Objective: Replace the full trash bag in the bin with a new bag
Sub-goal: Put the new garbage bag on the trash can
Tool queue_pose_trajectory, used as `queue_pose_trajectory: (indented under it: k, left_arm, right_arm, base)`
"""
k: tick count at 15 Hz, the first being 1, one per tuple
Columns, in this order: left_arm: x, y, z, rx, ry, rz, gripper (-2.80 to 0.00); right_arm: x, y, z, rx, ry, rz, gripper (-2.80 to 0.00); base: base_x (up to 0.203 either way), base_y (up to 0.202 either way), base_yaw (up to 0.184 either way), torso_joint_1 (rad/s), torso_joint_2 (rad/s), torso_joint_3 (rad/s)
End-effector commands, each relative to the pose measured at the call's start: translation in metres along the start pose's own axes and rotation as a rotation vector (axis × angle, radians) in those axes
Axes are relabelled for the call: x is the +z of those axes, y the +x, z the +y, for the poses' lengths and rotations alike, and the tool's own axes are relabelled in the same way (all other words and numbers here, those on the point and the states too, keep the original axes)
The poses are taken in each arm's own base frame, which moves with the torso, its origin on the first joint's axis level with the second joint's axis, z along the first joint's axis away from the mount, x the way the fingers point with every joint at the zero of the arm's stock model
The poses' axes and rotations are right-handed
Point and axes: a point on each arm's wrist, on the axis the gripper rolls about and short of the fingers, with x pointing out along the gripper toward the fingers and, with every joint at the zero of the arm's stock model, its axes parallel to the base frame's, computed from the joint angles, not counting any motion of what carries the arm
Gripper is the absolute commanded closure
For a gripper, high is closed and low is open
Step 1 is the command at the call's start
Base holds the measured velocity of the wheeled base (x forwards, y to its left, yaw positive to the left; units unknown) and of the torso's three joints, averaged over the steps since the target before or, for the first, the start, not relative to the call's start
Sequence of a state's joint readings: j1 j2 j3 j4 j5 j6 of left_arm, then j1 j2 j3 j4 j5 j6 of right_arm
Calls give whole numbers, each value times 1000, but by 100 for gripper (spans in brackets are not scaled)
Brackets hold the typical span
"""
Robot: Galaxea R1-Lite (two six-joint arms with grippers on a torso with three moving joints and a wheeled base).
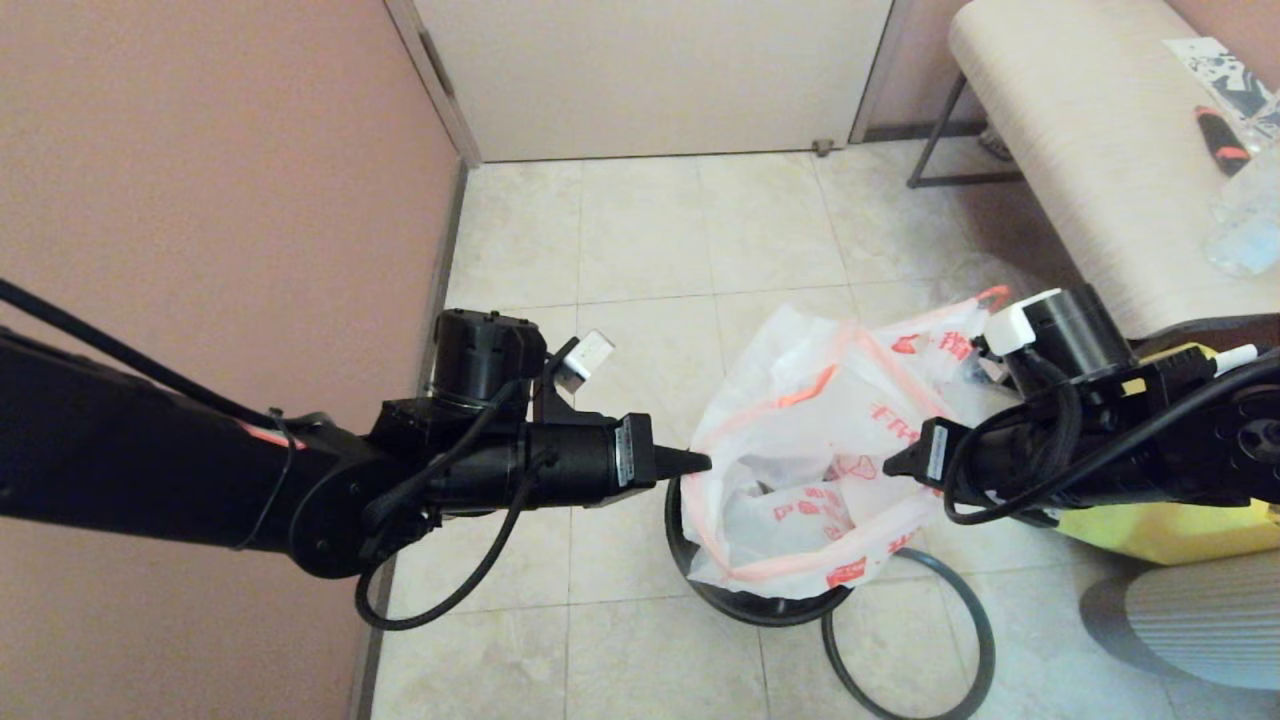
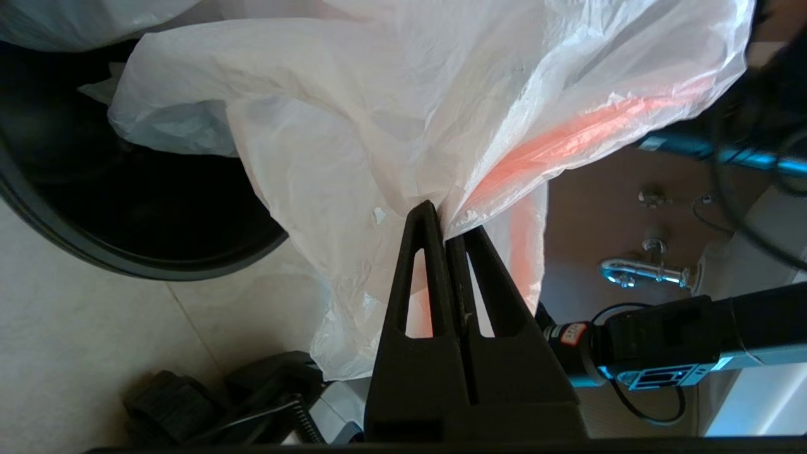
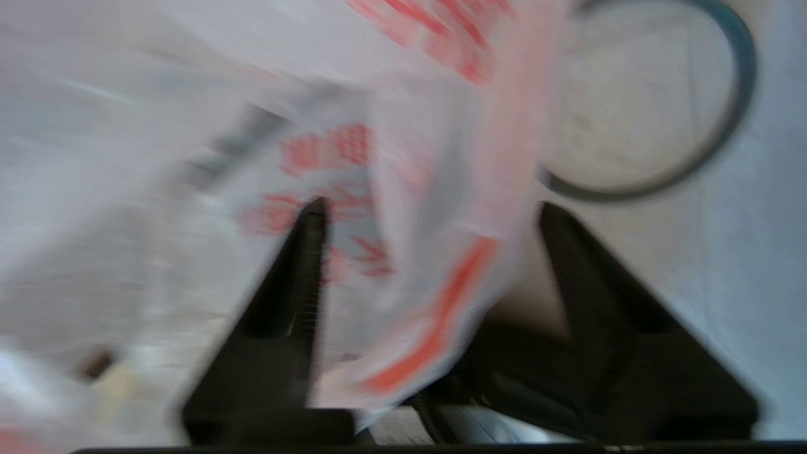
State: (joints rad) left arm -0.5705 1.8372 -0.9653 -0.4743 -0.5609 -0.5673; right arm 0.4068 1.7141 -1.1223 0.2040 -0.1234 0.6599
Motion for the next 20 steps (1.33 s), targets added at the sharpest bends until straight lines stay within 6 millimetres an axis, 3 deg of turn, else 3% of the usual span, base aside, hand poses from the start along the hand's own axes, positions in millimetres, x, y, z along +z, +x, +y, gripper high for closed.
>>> queue_pose_trajectory:
  k: [1,11,12,14,17,18,20]
  left_arm:
    - [3,-2,1,0,-3,-10,0]
    - [6,-2,1,33,-4,-42,0]
    - [7,-1,1,42,-3,-48,-280]
    - [9,-8,-7,46,9,-74,-280]
    - [5,-42,-33,40,32,-122,-280]
    - [-3,-57,-44,60,25,-115,-280]
    - [-25,-70,-45,194,-45,-12,-280]
  right_arm:
    - [-5,5,-2,-25,-5,34,0]
    - [-18,19,7,-47,-42,102,0]
    - [-17,24,8,-49,-44,105,0]
    - [-16,29,10,-52,-45,105,0]
    - [-16,35,13,-58,-48,108,0]
    - [-16,36,16,-66,-57,96,0]
    - [-13,42,26,-62,-70,40,0]
  base:
    - [0,0,0,0,0,0]
    - [0,0,0,0,0,0]
    - [0,0,0,0,0,0]
    - [0,0,0,0,0,0]
    - [0,0,0,0,0,0]
    - [0,0,0,0,0,0]
    - [0,0,0,0,0,0]
